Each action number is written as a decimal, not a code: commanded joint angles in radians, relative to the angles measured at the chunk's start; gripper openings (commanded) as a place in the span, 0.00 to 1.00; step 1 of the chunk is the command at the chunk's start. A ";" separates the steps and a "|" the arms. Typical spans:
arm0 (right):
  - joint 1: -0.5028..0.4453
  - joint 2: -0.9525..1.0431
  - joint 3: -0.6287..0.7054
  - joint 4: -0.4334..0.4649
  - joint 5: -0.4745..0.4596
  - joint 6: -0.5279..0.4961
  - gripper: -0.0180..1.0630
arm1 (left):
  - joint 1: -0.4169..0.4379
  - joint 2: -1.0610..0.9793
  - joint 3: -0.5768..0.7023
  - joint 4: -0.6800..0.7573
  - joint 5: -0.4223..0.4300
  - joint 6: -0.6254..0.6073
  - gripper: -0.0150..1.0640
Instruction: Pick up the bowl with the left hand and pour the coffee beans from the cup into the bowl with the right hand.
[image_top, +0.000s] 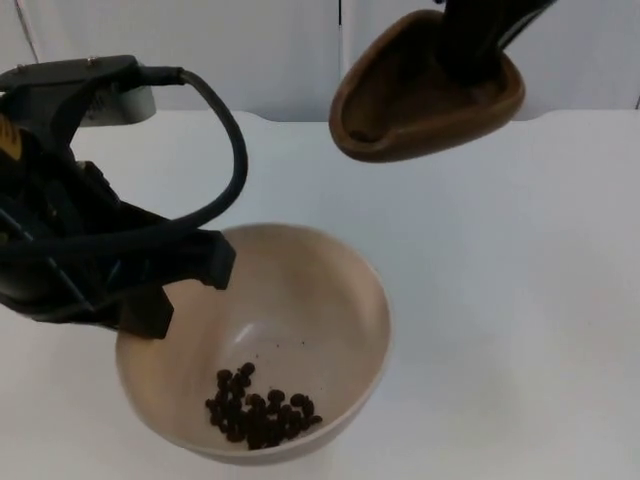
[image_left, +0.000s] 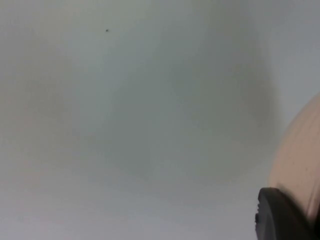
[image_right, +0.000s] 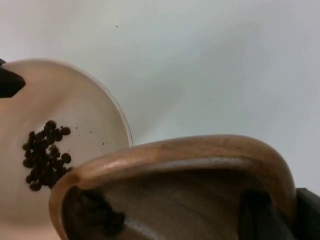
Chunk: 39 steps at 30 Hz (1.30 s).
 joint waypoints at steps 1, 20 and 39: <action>-0.016 -0.008 -0.002 -0.003 -0.011 -0.014 0.02 | -0.004 -0.008 0.004 0.007 -0.031 -0.005 0.01; -0.312 -0.008 0.301 0.029 -0.293 0.060 0.02 | 0.029 0.277 -0.162 0.029 -0.111 -0.005 0.01; -0.337 0.230 0.407 0.054 -0.549 0.199 0.02 | 0.230 0.470 -0.183 -0.057 -0.205 0.141 0.01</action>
